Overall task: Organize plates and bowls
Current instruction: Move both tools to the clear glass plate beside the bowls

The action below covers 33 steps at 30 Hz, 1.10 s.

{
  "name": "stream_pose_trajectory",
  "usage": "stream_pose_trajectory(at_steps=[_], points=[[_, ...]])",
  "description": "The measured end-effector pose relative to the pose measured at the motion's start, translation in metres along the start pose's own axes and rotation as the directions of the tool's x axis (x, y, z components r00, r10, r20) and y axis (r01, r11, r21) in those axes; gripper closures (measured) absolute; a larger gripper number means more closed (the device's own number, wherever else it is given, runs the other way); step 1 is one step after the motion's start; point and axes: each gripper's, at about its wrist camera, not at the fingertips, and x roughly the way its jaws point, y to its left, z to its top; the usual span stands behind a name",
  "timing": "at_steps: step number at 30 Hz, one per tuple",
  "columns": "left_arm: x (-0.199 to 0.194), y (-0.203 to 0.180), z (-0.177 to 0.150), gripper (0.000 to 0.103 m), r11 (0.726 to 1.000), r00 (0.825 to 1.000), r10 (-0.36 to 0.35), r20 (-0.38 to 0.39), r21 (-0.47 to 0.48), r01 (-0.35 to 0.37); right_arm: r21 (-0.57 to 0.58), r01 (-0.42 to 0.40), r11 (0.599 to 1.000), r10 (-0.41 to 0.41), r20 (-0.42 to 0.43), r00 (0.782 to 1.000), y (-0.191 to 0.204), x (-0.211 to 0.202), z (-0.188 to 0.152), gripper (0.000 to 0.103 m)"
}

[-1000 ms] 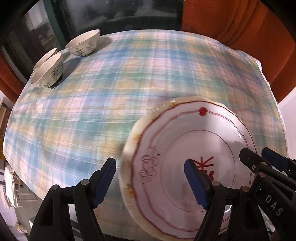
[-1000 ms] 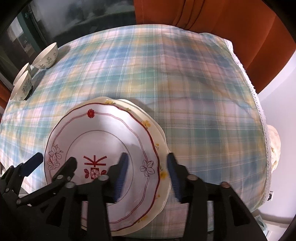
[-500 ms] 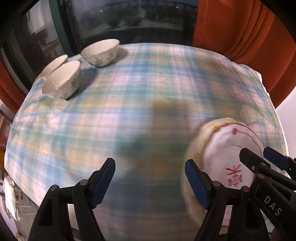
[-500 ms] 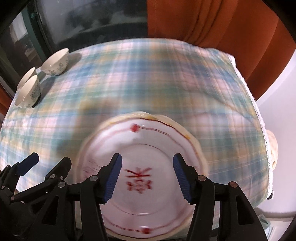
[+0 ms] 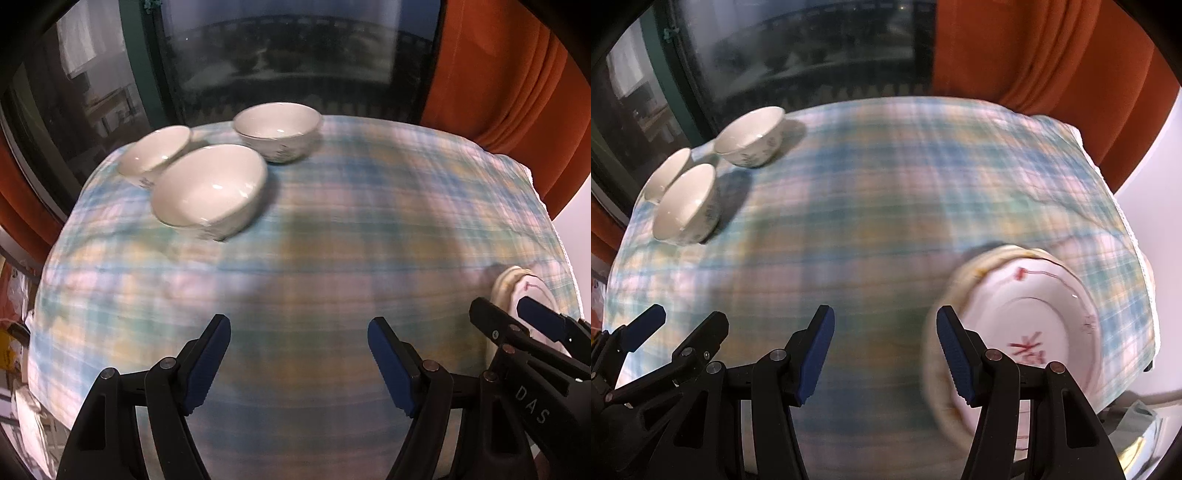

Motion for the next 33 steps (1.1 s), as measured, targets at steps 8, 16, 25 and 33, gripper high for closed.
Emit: stream_pose_trajectory(at_steps=[8,16,25,33], points=[[0.002,0.058,0.020,0.028,1.000,1.000,0.006,0.008,0.004,-0.006,0.025,0.022,0.999,-0.023,0.061,0.998,0.068,-0.002,0.009,0.042],[0.016,0.099,0.065,0.030,0.999,0.997,0.029,0.069,-0.045,-0.026,0.000,0.006,1.000,-0.006,0.105,0.994,0.116,0.002,0.048,0.042],[0.054,0.127,0.110,0.039,0.993,0.996,0.060,0.067,-0.105,-0.053,0.007,-0.065,0.998,0.064,0.102,0.993,0.150,0.044,0.099,0.041],[0.091,0.136,0.121,0.050,0.991,0.997,0.072,0.020,-0.113,-0.070,0.006,-0.090,0.996,0.089,0.087,0.992,0.167,0.078,0.120,0.043]])
